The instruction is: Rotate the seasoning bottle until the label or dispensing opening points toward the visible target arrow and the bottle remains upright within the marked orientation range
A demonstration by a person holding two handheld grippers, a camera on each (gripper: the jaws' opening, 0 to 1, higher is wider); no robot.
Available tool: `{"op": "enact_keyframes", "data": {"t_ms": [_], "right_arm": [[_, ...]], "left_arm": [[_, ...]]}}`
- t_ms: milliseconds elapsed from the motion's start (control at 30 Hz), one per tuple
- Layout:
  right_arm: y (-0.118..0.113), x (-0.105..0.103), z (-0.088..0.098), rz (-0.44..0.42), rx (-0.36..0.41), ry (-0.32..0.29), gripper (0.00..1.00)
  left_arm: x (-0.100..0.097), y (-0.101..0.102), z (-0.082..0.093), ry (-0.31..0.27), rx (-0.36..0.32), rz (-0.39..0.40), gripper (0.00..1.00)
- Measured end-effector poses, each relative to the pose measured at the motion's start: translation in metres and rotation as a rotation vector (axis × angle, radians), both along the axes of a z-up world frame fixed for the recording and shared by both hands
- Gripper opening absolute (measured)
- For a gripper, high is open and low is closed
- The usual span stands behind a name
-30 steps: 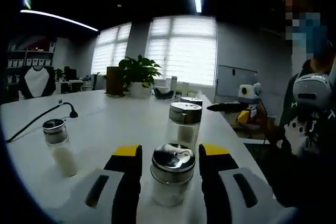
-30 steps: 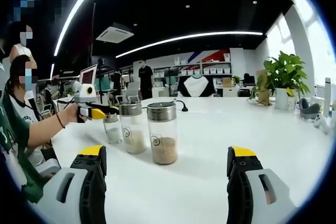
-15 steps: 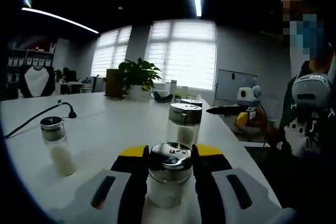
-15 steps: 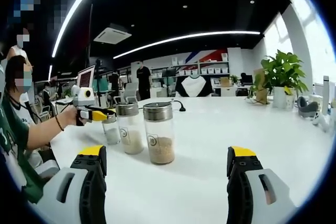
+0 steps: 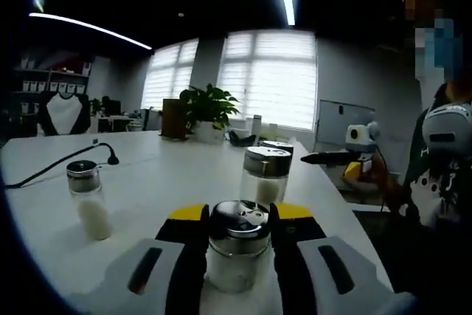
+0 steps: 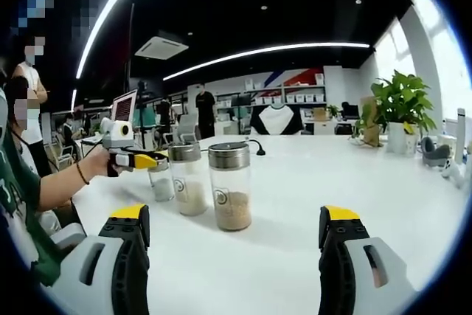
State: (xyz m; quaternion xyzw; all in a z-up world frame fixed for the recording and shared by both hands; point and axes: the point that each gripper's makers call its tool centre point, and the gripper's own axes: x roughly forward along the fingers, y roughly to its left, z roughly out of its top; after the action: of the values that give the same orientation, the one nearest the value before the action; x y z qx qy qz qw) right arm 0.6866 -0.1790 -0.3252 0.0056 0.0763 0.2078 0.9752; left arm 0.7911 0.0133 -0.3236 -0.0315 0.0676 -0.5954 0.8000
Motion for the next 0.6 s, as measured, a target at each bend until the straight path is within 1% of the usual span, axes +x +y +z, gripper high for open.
{"op": "enact_keyframes", "data": {"t_ms": [333,500,533,600], "right_arm": [[0.0003,-0.0012,0.0002,-0.001,-0.004,0.001,0.98],[0.0006,-0.0010,-0.0008,-0.001,-0.001,0.004,0.98],[0.0009,-0.0010,-0.0011,0.000,-0.001,0.006,0.98],[0.0015,-0.0008,-0.0014,0.002,0.000,0.007,0.98]], "left_arm": [[0.0036,0.0044,-0.0002,0.003,-0.030,0.063,0.34],[0.0037,0.0026,-0.0003,0.002,-0.013,0.119,0.34],[0.0022,0.0015,-0.0004,-0.008,-0.003,0.128,0.34],[0.0004,0.0013,-0.0004,-0.008,0.003,0.125,0.34]]}}
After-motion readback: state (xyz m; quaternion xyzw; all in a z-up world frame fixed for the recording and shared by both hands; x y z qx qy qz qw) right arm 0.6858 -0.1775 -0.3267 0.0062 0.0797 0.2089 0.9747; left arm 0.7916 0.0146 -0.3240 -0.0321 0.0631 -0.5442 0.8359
